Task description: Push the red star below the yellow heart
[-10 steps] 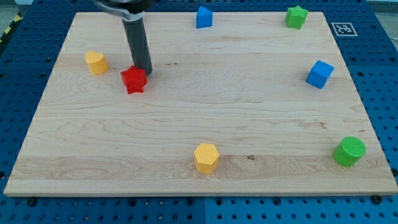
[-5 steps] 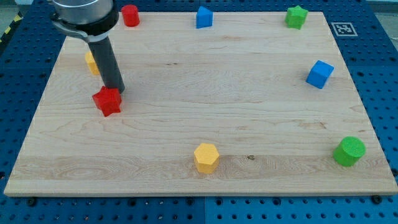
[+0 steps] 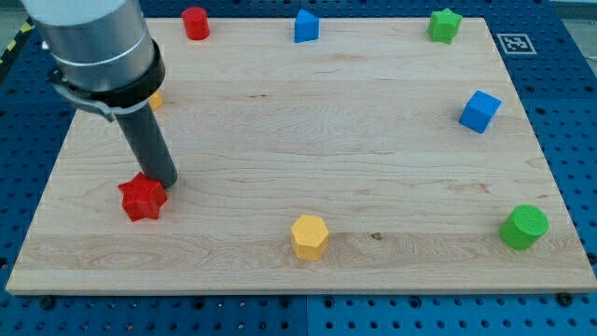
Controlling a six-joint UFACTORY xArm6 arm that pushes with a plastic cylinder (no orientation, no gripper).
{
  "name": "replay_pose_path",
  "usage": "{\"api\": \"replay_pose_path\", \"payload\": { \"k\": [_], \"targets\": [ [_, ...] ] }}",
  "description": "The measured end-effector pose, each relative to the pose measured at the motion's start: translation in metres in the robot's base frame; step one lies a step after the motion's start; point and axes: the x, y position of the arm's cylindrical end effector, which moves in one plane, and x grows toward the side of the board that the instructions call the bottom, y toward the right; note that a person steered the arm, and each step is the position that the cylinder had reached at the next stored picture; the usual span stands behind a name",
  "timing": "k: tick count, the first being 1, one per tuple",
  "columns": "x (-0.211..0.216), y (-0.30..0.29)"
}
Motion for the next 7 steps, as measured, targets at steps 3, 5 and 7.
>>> {"api": "replay_pose_path", "payload": {
  "k": [3,5,7],
  "targets": [
    [0.045,0.0],
    [0.065,-0.013],
    [0.067,-0.012]
  ]
}}
